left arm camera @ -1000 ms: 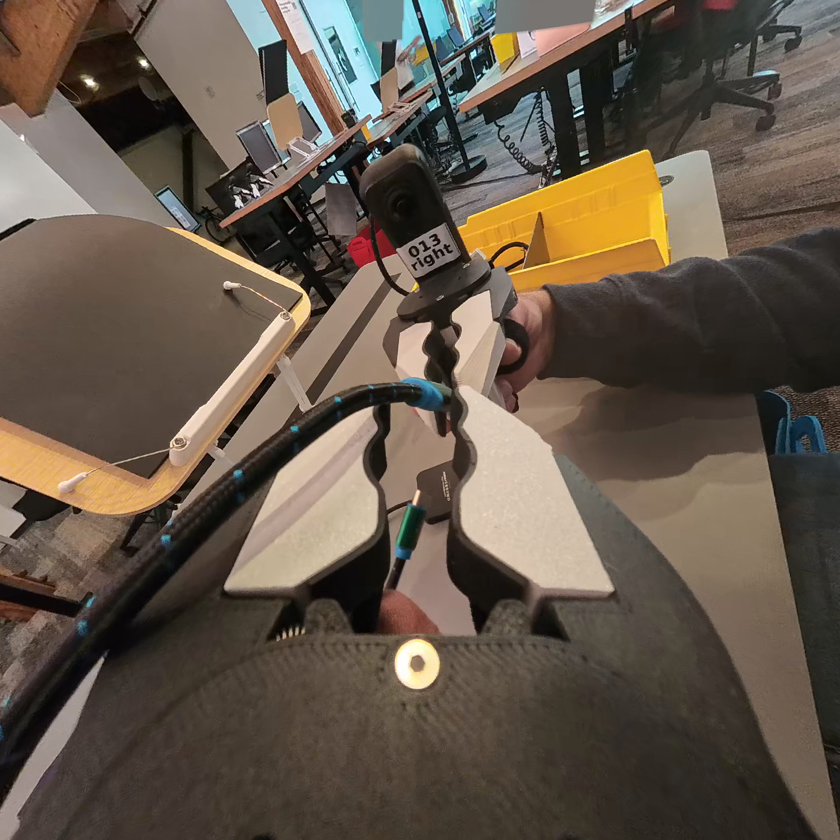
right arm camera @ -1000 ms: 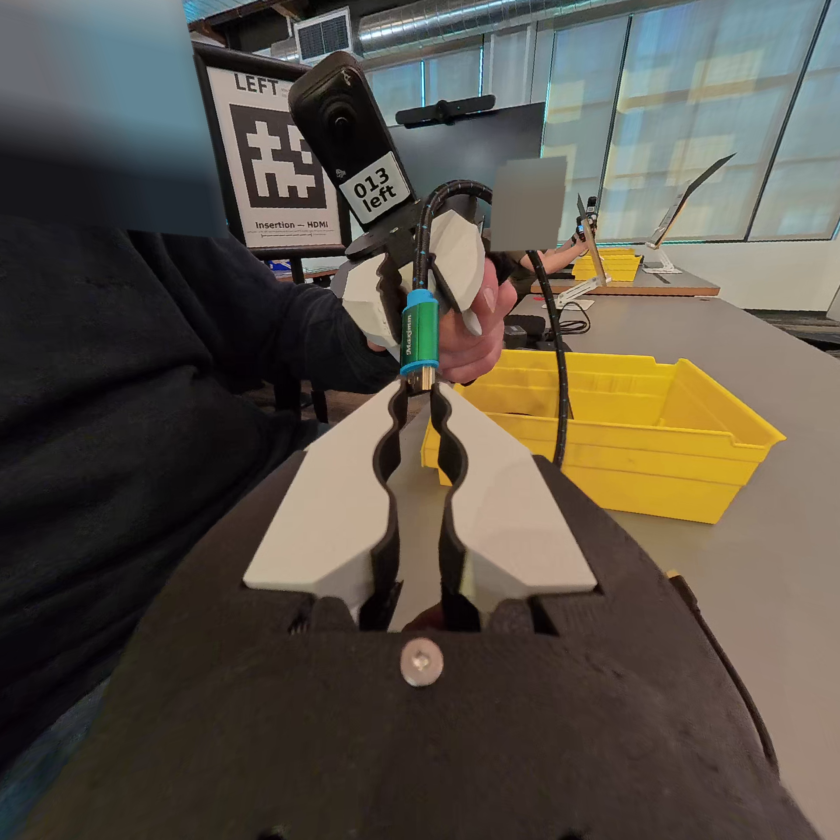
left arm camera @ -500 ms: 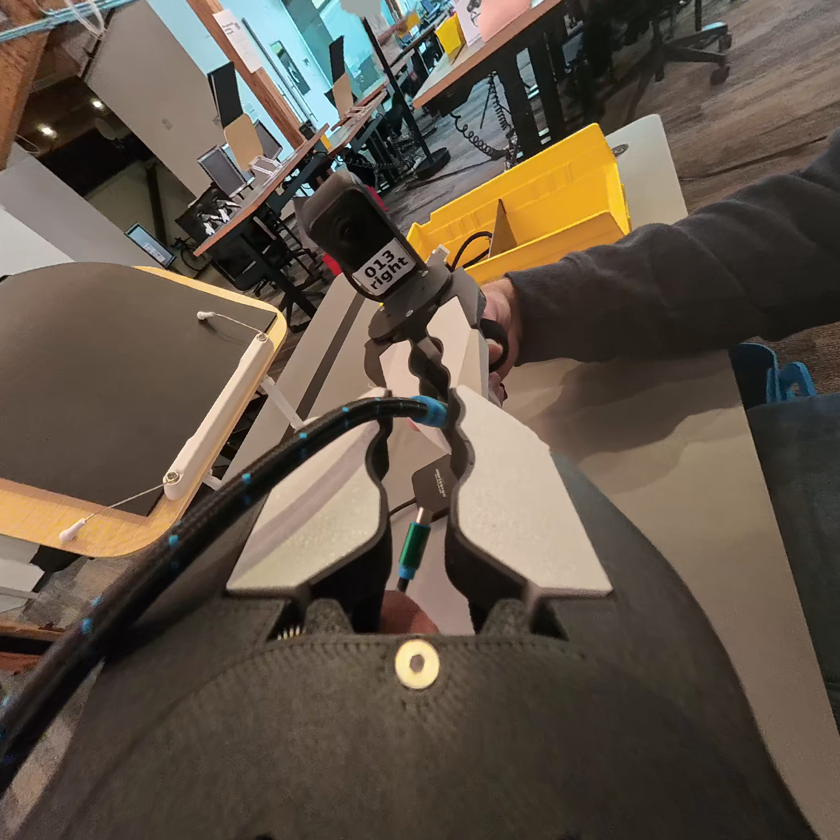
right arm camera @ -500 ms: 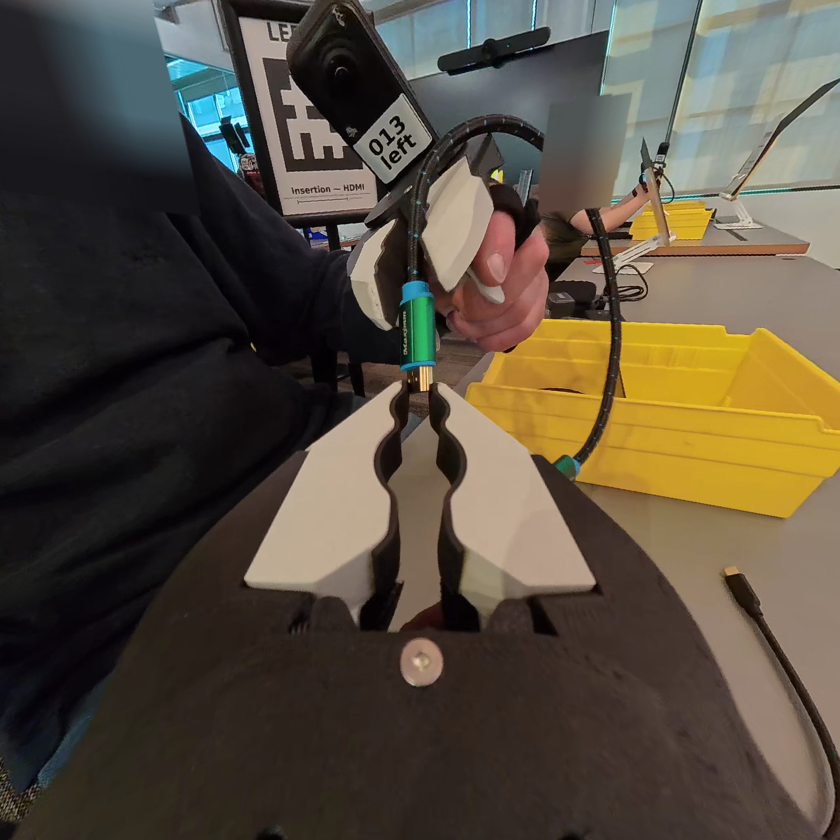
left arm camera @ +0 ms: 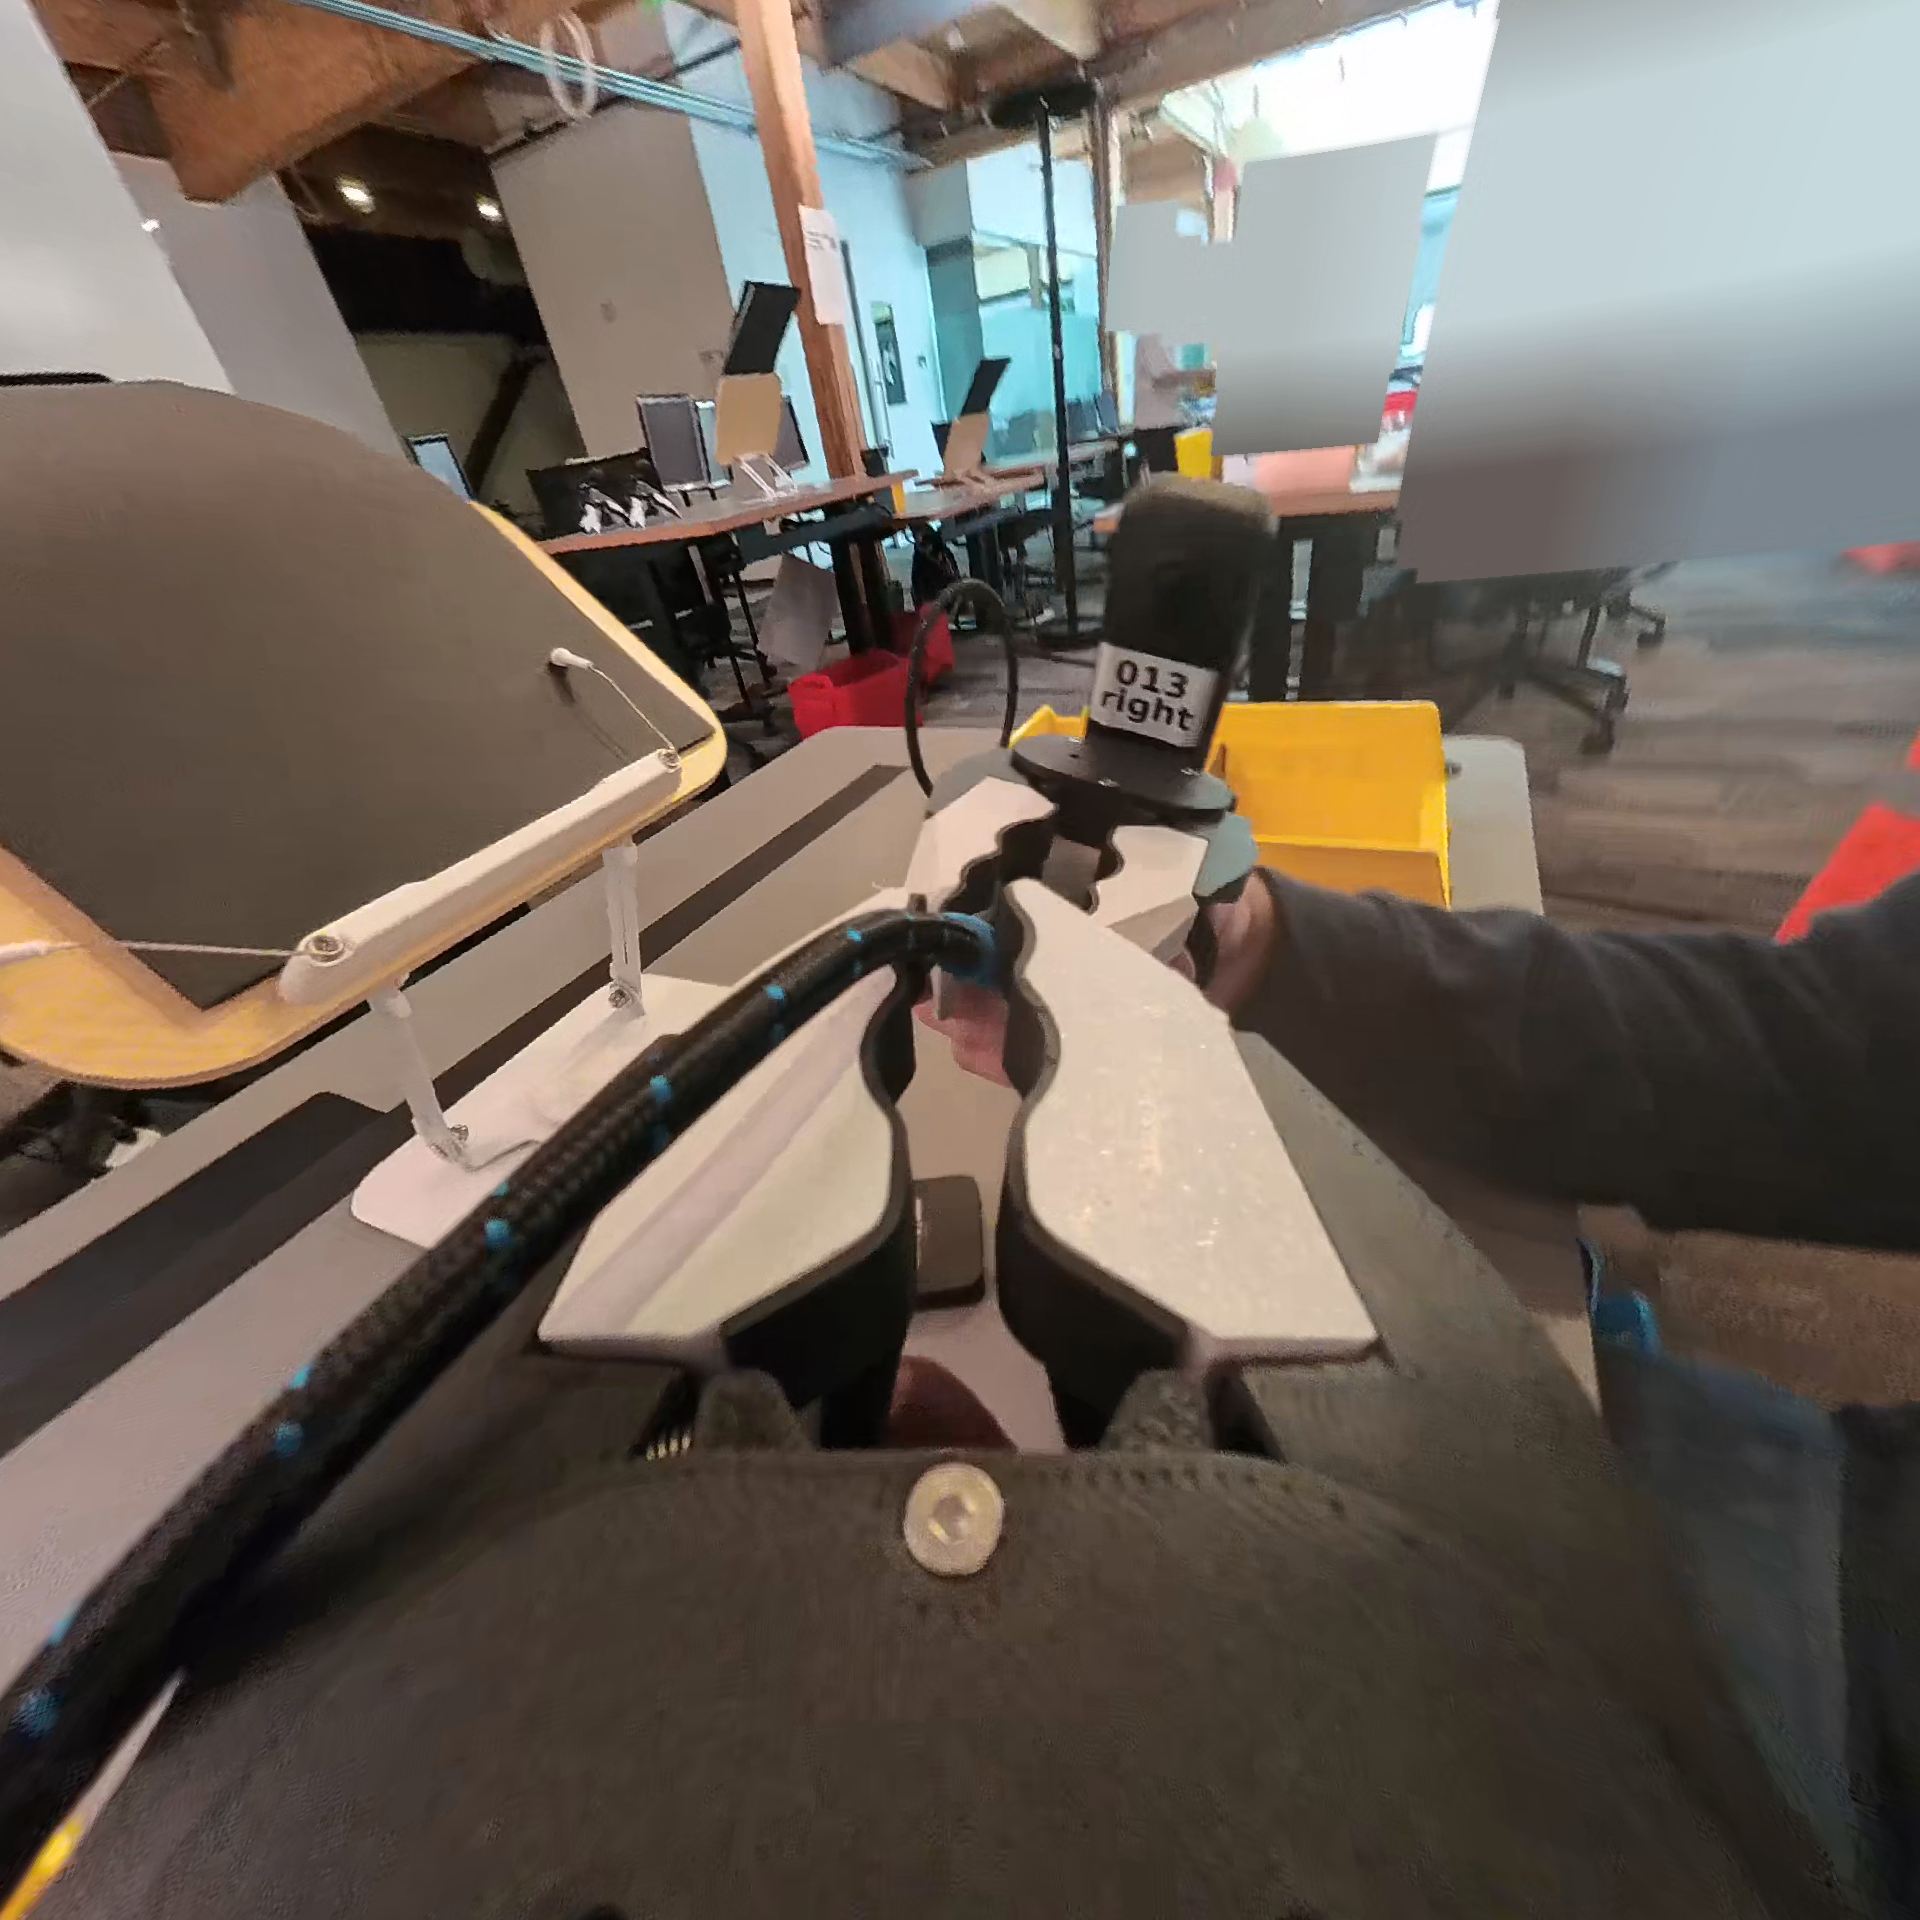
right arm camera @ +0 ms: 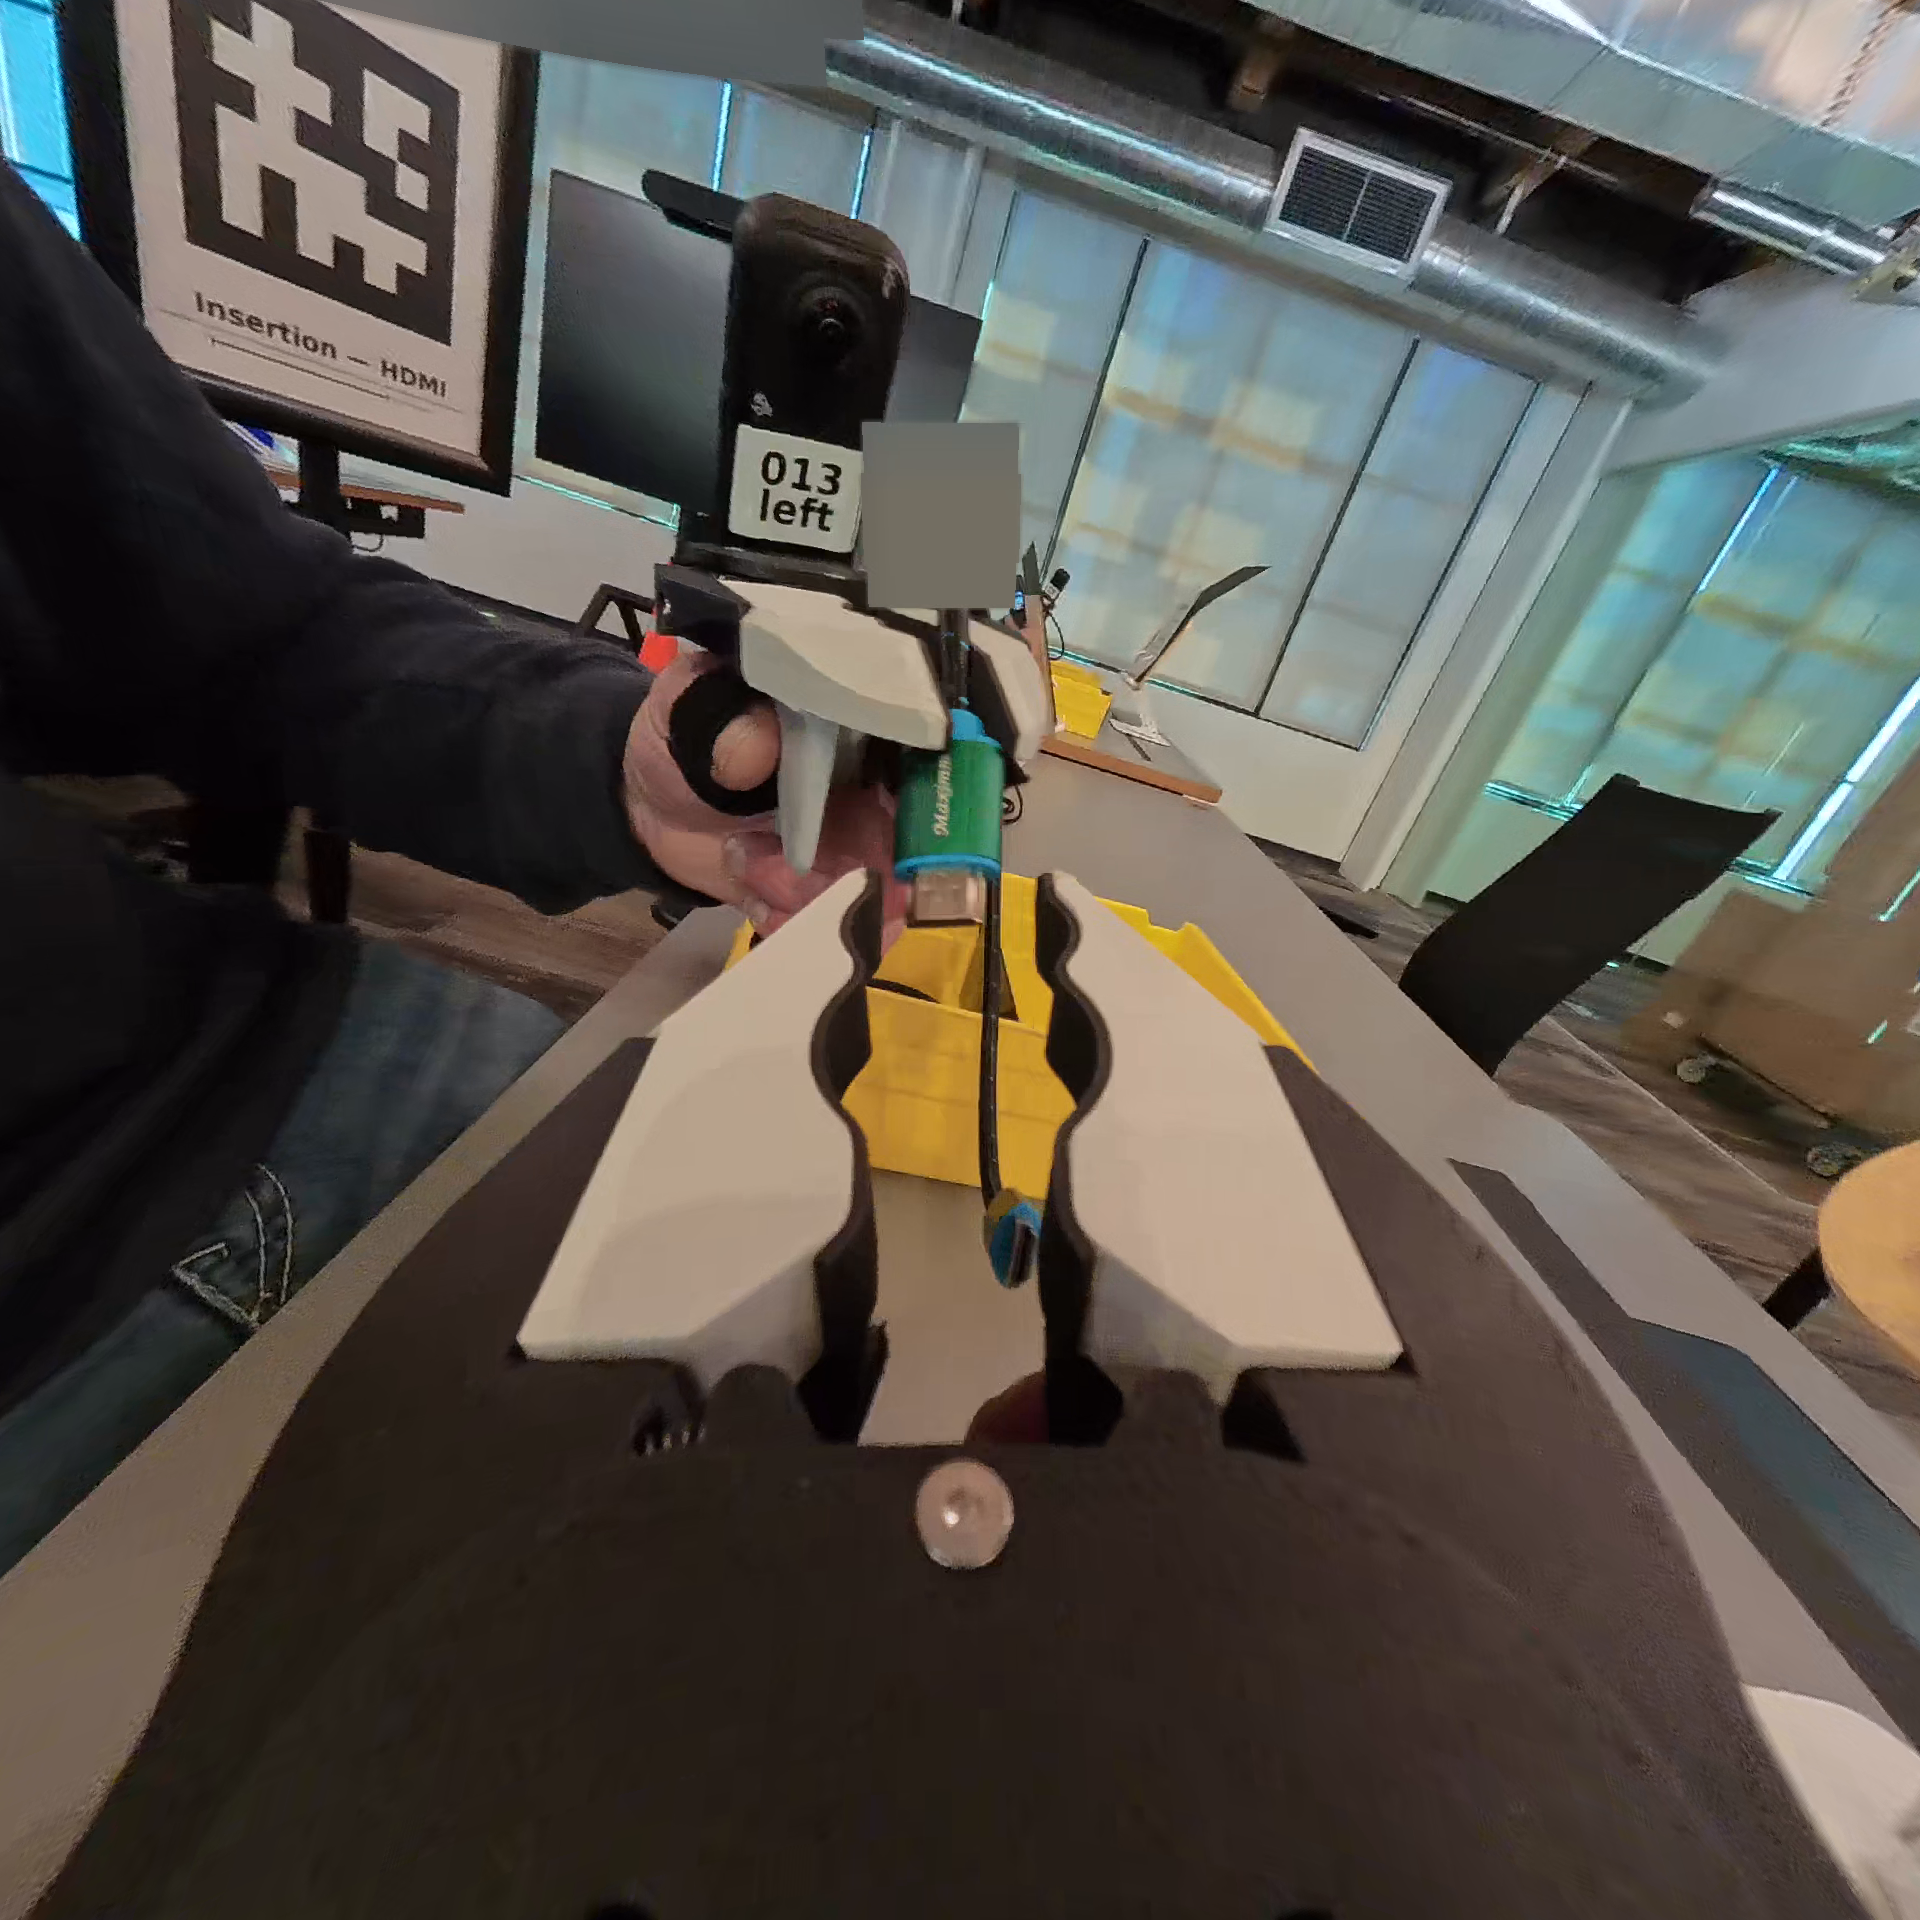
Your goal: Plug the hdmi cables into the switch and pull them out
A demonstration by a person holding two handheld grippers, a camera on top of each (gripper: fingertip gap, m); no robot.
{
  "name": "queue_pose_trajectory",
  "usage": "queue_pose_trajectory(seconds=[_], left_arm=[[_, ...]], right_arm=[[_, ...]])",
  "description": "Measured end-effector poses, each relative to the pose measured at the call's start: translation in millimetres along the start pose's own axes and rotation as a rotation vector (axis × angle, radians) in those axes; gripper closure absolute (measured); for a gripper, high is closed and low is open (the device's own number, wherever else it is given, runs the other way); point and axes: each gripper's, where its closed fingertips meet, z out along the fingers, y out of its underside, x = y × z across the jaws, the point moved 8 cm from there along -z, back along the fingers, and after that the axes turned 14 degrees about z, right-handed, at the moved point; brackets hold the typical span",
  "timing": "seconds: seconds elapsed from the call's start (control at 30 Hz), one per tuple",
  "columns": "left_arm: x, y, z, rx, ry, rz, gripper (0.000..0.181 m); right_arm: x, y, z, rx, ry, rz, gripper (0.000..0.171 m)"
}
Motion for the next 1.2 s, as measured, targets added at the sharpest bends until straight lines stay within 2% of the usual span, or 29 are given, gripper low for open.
queue_pose_trajectory(seconds=[0.1, 0.2, 0.33, 0.5, 0.7, 0.87, 1.1, 1.17, 1.2], left_arm=[[1.3, 3.9, 2.7, 0.009, -0.03, -0.035, 0.17], [3.0, 3.6, 4.5, 0.026, -0.05, -0.061, 0.17], [1.0, 2.0, 3.2, 0.051, -0.057, -0.099, 0.17], [4.4, 0.7, 3.3, 0.021, -0.037, 0.0, 0.167], [9.4, -0.9, 2.4, 0.005, 0.015, 0.094, 0.155], [9.0, -5.3, 2.0, 0.086, 0.031, 0.015, 0.138], [3.3, -14.5, -0.8, 0.182, 0.027, -0.099, 0.124], [2.5, -14.5, -0.3, 0.208, 0.033, -0.146, 0.126], [2.4, -13.9, -0.1, 0.215, 0.035, -0.16, 0.134]], right_arm=[[-1.5, -0.8, 1.6, -0.004, 0.001, -0.002, 0.139], [-1.0, 0.7, 4.5, -0.017, 0.033, -0.028, 0.154], [-1.4, -2.1, 5.2, 0.004, 0.013, 0.011, 0.155], [-2.7, -1.4, 3.0, -0.038, -0.037, 0.059, 0.155], [-5.6, 1.2, 2.1, -0.096, -0.092, 0.104, 0.155], [-6.5, 5.9, 3.2, -0.145, -0.111, 0.119, 0.155], [-12.1, 11.6, 7.4, -0.199, -0.156, 0.125, 0.155], [-13.3, 14.1, 8.8, -0.219, -0.165, 0.125, 0.155], [-14.0, 14.6, 9.3, -0.223, -0.17, 0.125, 0.155]])
